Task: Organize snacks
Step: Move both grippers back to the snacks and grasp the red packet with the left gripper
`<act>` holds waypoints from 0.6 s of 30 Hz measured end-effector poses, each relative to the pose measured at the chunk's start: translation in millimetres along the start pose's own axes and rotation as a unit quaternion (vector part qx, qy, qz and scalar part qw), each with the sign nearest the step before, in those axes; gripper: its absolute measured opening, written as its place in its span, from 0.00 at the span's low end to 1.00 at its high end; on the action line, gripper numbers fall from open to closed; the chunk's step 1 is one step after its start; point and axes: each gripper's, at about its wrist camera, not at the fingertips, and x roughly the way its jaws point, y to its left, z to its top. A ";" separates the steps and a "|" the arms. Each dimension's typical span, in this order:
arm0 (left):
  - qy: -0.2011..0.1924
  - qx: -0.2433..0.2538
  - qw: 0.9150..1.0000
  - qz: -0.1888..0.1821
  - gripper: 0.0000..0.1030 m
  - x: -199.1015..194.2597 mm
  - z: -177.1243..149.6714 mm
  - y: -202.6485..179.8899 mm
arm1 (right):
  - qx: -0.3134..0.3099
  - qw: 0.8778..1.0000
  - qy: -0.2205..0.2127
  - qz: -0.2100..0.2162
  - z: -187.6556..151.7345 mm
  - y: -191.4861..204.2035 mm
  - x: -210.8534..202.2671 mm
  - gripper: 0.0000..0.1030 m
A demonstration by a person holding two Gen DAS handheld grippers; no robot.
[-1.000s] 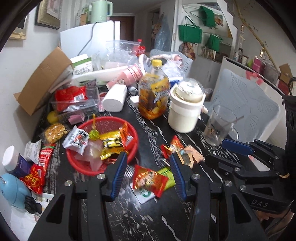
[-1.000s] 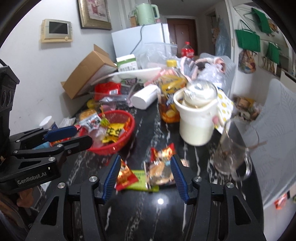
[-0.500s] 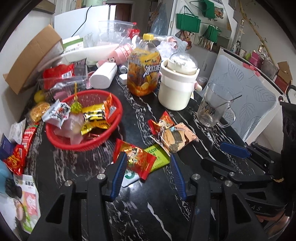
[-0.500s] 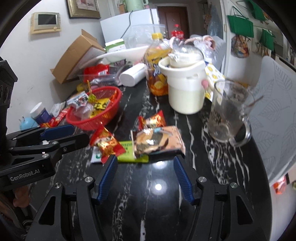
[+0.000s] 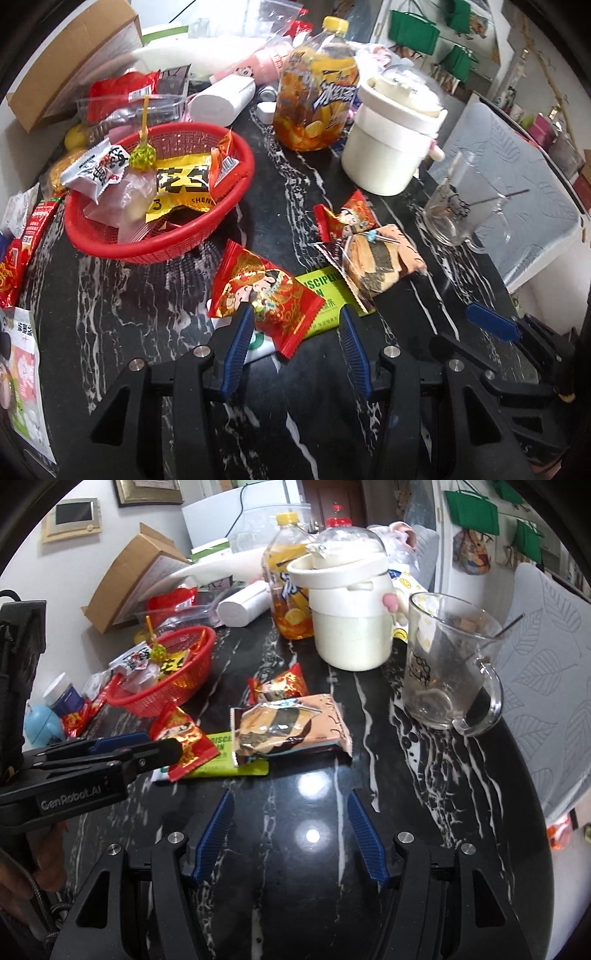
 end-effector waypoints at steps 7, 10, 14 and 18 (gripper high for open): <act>0.014 -0.001 1.000 0.026 0.46 22.2 13.0 0.6 | 0.005 1.000 0.010 0.007 6.1 -11.3 13.6 0.62; 0.027 -0.007 0.999 0.019 0.46 32.4 16.2 2.6 | 0.008 1.000 0.015 0.011 9.9 -15.8 19.9 0.62; 0.036 0.001 0.999 0.030 0.46 45.3 18.3 1.6 | 0.013 0.999 0.021 0.020 15.3 -20.2 28.1 0.62; 0.027 0.018 0.999 0.043 0.46 48.3 18.9 0.3 | 0.015 0.999 0.026 0.030 20.1 -21.8 35.1 0.62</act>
